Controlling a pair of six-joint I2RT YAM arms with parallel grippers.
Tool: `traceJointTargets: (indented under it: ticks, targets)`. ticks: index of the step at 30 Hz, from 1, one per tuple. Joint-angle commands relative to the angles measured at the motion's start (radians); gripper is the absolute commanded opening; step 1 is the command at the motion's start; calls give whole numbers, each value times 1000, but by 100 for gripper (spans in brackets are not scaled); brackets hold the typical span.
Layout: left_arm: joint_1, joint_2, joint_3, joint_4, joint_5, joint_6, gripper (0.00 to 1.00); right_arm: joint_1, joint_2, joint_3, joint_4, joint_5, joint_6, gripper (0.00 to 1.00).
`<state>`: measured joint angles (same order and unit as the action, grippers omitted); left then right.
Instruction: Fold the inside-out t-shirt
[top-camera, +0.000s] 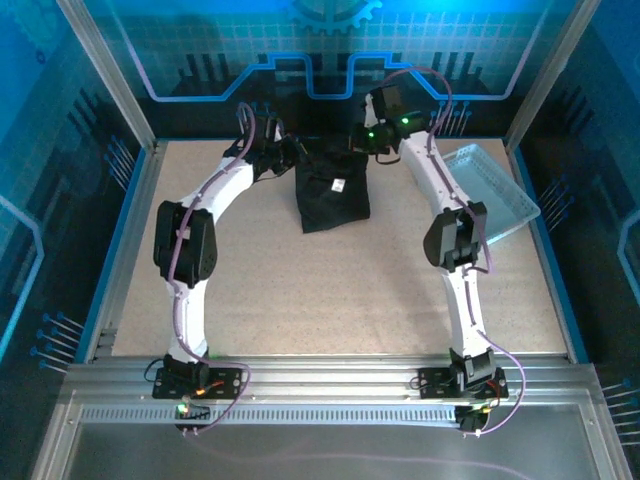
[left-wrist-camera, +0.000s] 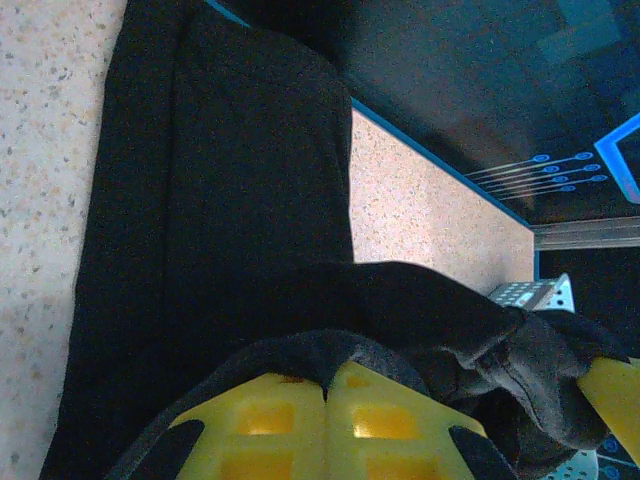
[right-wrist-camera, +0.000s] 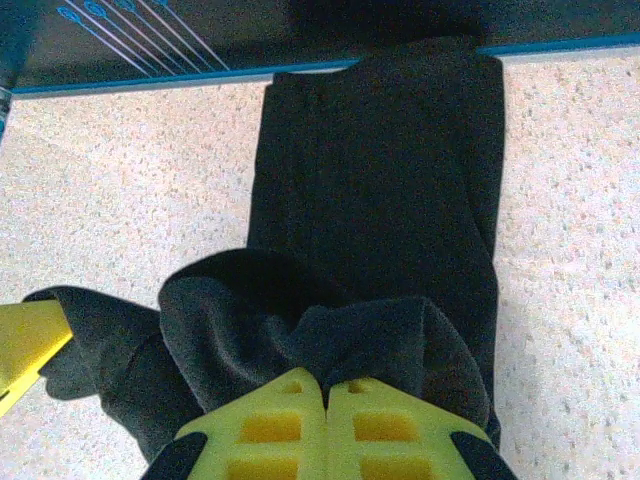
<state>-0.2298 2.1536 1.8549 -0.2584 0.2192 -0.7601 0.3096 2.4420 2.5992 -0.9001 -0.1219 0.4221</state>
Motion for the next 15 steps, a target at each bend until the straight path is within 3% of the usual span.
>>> traceJointTargets:
  ticks: [1, 3, 6, 8, 9, 11, 12, 15]
  targets:
    - [4, 77, 98, -49, 35, 11, 1, -10, 168, 303, -189, -22, -33, 0]
    - [7, 121, 133, -47, 30, 20, 2, -19, 328, 563, -260, -53, -23, 0]
    - [22, 199, 197, -51, 46, 15, 5, -30, 318, 455, -166, -74, -5, 0]
    - [31, 232, 209, -31, 46, 7, 20, -28, 386, 545, -173, -90, -15, 4]
    - [35, 245, 208, -21, 40, 3, 26, -29, 410, 557, -160, -113, -21, 11]
    - [46, 276, 226, -12, 46, -9, 35, -27, 428, 566, -146, -98, -21, 36]
    - [53, 295, 253, -35, 51, -12, 45, -30, 432, 566, -146, -86, -21, 48]
    - [74, 301, 332, -162, 20, 11, 56, -48, 415, 574, -182, -24, -18, 66]
